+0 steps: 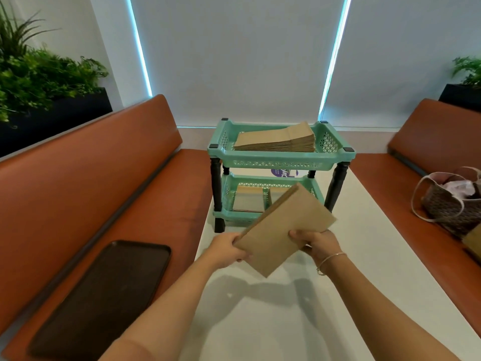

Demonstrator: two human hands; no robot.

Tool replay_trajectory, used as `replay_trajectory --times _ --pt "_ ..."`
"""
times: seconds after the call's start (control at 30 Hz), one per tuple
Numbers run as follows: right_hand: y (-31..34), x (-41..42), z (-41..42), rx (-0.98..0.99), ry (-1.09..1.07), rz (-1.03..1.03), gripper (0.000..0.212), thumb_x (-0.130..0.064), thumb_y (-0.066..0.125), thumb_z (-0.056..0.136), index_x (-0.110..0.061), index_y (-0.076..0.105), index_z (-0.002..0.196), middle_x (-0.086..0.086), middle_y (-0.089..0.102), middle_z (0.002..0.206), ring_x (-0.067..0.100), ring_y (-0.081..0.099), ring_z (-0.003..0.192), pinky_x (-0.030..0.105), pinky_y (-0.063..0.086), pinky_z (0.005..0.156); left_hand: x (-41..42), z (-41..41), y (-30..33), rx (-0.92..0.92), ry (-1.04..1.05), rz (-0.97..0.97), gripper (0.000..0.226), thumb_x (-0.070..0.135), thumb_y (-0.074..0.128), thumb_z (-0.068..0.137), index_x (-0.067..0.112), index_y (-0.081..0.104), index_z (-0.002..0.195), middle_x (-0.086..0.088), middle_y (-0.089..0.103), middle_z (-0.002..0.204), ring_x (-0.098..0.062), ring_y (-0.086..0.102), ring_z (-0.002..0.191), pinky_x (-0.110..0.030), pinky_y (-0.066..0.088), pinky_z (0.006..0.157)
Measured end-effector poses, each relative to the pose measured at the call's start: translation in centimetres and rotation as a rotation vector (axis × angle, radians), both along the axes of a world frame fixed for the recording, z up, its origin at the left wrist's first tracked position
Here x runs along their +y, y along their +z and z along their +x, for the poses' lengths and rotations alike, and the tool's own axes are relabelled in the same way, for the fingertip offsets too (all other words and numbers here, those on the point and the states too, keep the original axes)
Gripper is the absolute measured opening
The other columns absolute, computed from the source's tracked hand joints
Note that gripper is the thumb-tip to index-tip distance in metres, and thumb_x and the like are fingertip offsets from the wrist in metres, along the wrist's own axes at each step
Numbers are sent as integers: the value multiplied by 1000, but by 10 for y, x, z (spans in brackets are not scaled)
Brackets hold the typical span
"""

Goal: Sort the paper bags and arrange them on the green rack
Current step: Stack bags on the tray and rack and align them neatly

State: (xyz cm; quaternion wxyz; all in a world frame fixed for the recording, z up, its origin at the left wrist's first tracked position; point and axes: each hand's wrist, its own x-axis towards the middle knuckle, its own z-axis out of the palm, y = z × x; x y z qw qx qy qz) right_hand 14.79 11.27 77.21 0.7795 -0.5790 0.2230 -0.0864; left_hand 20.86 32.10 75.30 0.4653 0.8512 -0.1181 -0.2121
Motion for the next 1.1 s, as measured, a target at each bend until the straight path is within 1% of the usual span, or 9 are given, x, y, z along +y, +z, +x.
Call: replay_trajectory --times 0.1,0.17,0.3,0.4,0.47,0.57,0.73,1.0,1.1 --pt "3 -21 -3 -18 -66 1 31 14 70 67 -10 56 79 10 62 83 23 60 73 31 53 65 21 11 8 -7 61 -3 27 13 80 70 23 68 92 6 68 88 -10 62 82 -18 48 68" --pt "-3 -31 -5 22 -46 -86 37 14 74 59 -10 55 79 13 60 77 27 58 67 32 54 60 28 13 10 34 128 -133 27 7 78 72 21 67 92 5 69 88 -14 64 87 -22 51 75" --pt "-29 -28 -5 148 12 -361 32 25 58 69 -6 60 74 14 62 76 30 57 76 49 52 77 22 8 1 141 177 -383 34 -5 66 82 17 57 106 3 66 94 -13 63 90 -23 52 81" --pt "-44 -17 -2 193 0 -541 28 20 53 74 1 65 92 16 63 90 27 56 83 45 51 81 12 4 -12 125 190 -403 30 -3 63 85 18 53 104 2 64 96 -15 61 91 -26 51 82" --pt "-51 -10 -3 213 4 -555 28 17 54 77 3 64 99 13 61 92 25 55 85 37 48 77 6 -1 -21 123 225 -373 28 -3 63 84 21 54 97 -2 64 95 -17 61 89 -31 51 79" --pt "-61 -5 -7 250 30 -590 28 13 56 79 -1 63 102 12 62 94 25 55 87 31 45 76 2 -8 -36 142 247 -355 32 -3 68 80 22 58 98 -8 65 105 -25 61 101 -39 49 91" --pt "-59 -9 -5 255 40 -569 29 14 59 78 5 64 105 16 63 98 27 56 91 31 44 79 5 -3 -33 144 237 -320 38 5 75 76 12 64 112 -6 68 108 -22 62 103 -31 49 91" --pt "-56 -7 -6 300 67 -598 24 7 61 81 4 63 105 15 63 97 25 53 88 33 46 81 7 -3 -37 103 189 -276 34 11 77 75 11 68 108 -4 70 103 -21 64 101 -30 51 87" --pt "-42 -11 -3 244 50 -515 23 9 63 79 -1 65 100 17 64 99 27 56 89 37 48 84 6 3 -21 46 161 -303 31 11 77 75 12 70 105 -2 70 98 -19 64 98 -28 50 82"
